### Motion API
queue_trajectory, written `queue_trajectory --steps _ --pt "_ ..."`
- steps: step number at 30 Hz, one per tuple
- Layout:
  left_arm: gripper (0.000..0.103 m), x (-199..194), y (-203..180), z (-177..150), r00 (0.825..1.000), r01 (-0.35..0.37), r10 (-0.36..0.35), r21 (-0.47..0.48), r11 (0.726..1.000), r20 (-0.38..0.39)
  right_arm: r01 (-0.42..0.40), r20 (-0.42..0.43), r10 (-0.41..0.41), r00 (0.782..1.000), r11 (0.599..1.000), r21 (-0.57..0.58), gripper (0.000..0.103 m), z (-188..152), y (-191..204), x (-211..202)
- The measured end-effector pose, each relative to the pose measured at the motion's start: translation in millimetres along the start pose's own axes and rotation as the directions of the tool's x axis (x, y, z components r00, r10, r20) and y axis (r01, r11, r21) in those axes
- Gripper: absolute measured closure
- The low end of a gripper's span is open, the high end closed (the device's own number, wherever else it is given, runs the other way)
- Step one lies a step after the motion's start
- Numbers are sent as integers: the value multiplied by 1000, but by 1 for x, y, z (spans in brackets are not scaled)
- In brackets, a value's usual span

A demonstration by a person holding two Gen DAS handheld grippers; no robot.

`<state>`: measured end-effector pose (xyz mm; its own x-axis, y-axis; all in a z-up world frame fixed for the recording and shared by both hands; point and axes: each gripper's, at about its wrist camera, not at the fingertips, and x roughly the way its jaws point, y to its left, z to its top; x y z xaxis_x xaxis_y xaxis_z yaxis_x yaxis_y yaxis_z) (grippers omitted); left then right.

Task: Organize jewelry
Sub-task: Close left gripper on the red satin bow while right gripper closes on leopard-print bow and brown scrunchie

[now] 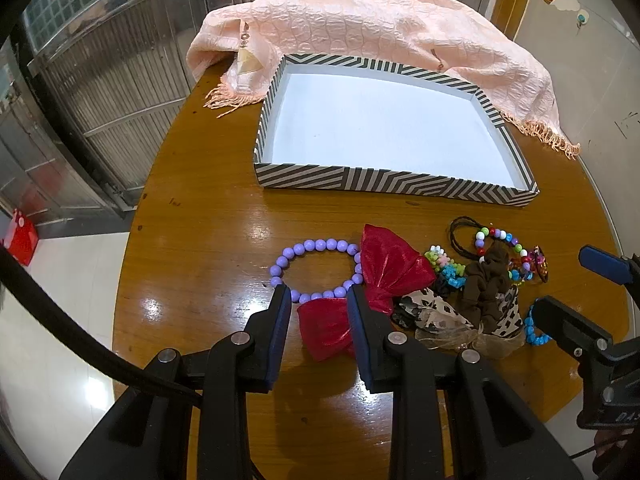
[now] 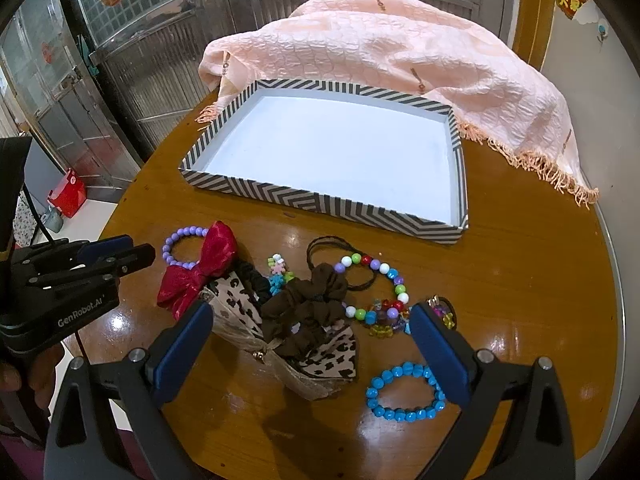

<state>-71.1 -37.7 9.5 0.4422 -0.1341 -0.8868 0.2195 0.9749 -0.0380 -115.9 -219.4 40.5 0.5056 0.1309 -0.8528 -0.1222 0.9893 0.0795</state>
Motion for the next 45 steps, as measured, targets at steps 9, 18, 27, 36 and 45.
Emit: queue_trajectory --steps 9,18,27,36,45 --pt "88 7 11 0 1000 6 -7 -46 999 -28 -35 -37 35 999 999 -9 3 -4 0 10" --pt "88 8 9 2 1000 9 -9 -33 999 -22 -41 -37 41 998 999 -15 3 1 5 12" --pt "88 10 11 2 999 18 -19 -35 999 -30 -69 -58 66 996 997 -42 3 0 16 15" --pt "88 12 12 2 999 17 -19 -34 999 -34 -78 -60 75 995 996 -41 3 1 19 17" --pt "88 16 20 1 998 38 -41 -56 998 -52 -128 -98 121 988 989 -71 16 -8 22 20"
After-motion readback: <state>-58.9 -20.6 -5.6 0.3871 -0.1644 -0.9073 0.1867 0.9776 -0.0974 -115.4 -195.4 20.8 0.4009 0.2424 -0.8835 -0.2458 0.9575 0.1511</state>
